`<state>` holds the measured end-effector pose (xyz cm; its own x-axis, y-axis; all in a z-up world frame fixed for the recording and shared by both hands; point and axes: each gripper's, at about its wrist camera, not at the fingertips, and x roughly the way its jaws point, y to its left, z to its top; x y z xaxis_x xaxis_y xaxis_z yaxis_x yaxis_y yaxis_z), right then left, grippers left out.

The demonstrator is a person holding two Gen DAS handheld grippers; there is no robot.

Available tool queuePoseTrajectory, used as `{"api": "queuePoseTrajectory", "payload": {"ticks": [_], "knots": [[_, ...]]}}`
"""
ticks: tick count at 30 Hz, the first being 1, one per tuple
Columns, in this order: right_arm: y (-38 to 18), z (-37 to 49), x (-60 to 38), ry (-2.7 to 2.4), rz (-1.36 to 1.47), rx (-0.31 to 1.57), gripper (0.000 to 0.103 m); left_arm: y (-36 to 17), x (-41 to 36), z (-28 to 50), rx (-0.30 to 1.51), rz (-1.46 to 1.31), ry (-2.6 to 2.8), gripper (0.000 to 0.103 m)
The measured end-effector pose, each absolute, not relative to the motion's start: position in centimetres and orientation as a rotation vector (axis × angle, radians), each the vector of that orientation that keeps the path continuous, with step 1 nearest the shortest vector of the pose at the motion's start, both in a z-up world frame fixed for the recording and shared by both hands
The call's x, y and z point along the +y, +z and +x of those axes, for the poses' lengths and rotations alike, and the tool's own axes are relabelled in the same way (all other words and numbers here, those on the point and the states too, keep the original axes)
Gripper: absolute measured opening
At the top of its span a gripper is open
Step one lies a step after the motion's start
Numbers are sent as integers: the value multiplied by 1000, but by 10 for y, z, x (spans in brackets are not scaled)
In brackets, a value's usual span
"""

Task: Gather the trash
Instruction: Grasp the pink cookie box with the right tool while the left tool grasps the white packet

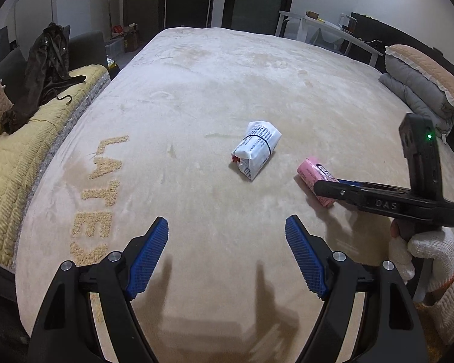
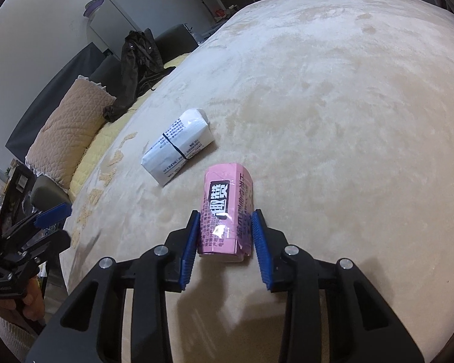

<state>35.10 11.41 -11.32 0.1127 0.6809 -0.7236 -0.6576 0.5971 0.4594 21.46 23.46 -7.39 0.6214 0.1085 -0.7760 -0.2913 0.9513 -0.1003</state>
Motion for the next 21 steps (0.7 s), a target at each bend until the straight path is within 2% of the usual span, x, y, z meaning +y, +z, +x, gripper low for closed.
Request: {"api": "queuePoseTrajectory", "payload": {"ticks": [21], "knots": [[-66, 327, 41, 1044, 56, 981, 35, -101, 238, 321, 919, -122, 140, 78]]}}
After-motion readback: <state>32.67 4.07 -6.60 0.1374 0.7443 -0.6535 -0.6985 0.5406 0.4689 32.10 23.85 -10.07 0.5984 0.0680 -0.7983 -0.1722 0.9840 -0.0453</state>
